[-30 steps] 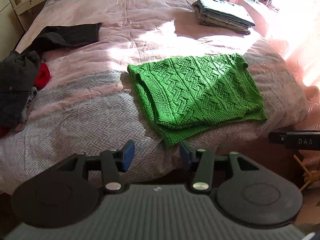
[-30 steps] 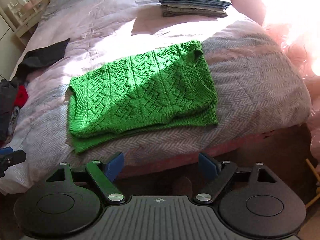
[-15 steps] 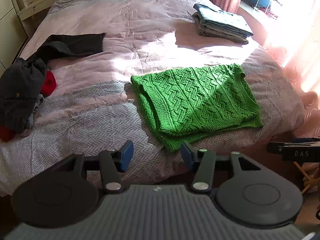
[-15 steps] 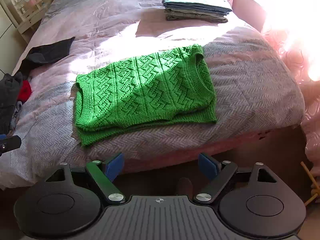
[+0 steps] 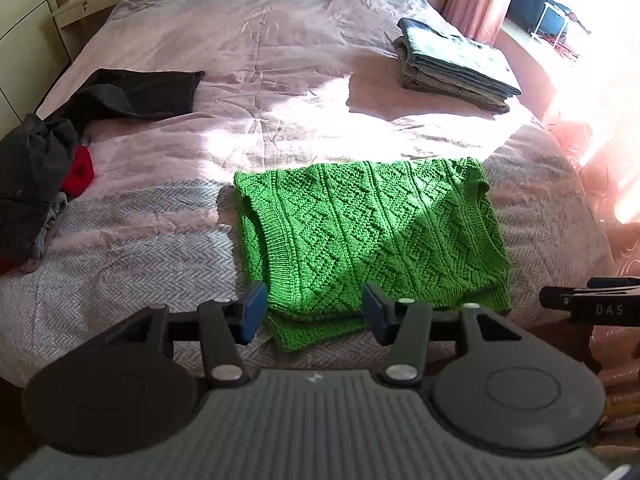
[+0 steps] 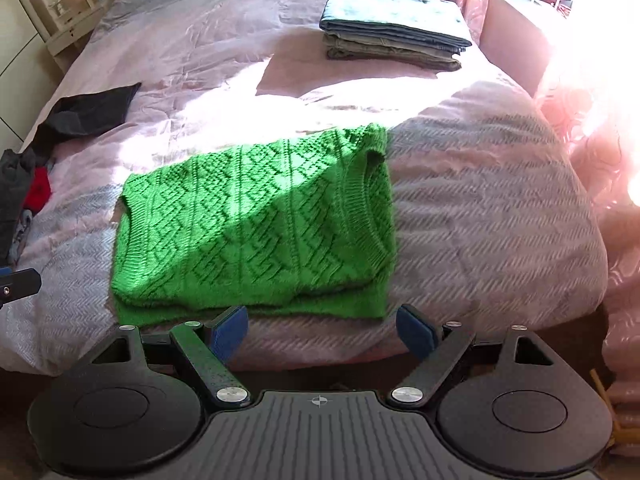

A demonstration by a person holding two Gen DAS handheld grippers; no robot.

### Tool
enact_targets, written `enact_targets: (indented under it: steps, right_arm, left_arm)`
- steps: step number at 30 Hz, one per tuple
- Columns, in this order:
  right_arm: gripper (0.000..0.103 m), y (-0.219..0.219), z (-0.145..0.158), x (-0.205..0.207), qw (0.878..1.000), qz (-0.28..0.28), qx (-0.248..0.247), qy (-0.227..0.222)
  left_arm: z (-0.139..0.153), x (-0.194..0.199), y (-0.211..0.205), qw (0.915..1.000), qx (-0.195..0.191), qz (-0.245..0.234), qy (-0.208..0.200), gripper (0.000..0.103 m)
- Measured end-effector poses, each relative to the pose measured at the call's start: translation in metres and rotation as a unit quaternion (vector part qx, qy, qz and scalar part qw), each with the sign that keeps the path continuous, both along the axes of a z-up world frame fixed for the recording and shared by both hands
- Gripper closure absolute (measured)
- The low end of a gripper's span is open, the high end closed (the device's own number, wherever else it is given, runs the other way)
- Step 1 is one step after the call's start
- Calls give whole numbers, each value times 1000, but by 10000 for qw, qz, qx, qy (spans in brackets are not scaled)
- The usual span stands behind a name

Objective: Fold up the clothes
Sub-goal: 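Withdraw both open tools from the half-folded sweater, then grasp the folded sweater edge with both grippers and lift it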

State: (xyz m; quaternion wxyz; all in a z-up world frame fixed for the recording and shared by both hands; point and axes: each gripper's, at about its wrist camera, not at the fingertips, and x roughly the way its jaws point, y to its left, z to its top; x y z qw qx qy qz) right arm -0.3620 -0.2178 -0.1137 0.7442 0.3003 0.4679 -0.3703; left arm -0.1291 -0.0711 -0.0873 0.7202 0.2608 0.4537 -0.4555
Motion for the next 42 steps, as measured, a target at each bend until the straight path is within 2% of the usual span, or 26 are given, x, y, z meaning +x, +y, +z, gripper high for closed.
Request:
enact_targets:
  steps: [4, 12, 14, 19, 24, 25, 26, 27, 30, 33, 39, 42]
  right_arm:
    - [19, -22, -15, -9, 9997, 139, 129, 132]
    - [19, -32, -50, -12, 9959, 447, 659, 433]
    - [19, -33, -58, -11, 9945, 497, 778, 490]
    - [19, -32, -78, -12, 9955, 323, 773, 443]
    - [19, -51, -87, -16, 9990, -216, 278, -259]
    - [28, -58, -89, -17, 9981, -343, 242, -452]
    - [46, -66, -92, -19, 9966, -471, 206, -644]
    - [51, -73, -95, -20, 9946, -597, 169, -836]
    - [53, -99, -104, -21, 9867, -788, 104, -1416]
    - [64, -120, -118, -20, 9807, -736, -1, -1814]
    - [66, -151, -160, -24, 9670, -544, -2, -2491]
    - [66, -163, -180, -28, 9579, -402, 138, -2839]
  left_arm:
    - [-12, -11, -15, 9997, 104, 208, 79, 55]
    - [-38, -14, -8, 9961, 674, 512, 247, 56]
    - [-42, -12, -7, 9959, 693, 501, 311, 61]
    - [-61, 6, -9, 9966, 585, 427, 397, 63]
    - [-94, 38, -25, 9984, 299, 186, 432, 74]
    - [-99, 44, -29, 9988, 214, 130, 423, 75]
    - [-103, 50, -32, 9990, 103, 69, 418, 76]
    - [-107, 55, -36, 9991, -8, 8, 413, 76]
    - [-121, 68, -44, 9981, -372, -180, 464, 76]
    - [-139, 82, -45, 9956, -719, -135, 594, 76]
    - [-175, 113, -42, 9883, -1409, -25, 586, 76]
    - [-187, 122, -35, 9819, -1734, -44, 760, 76]
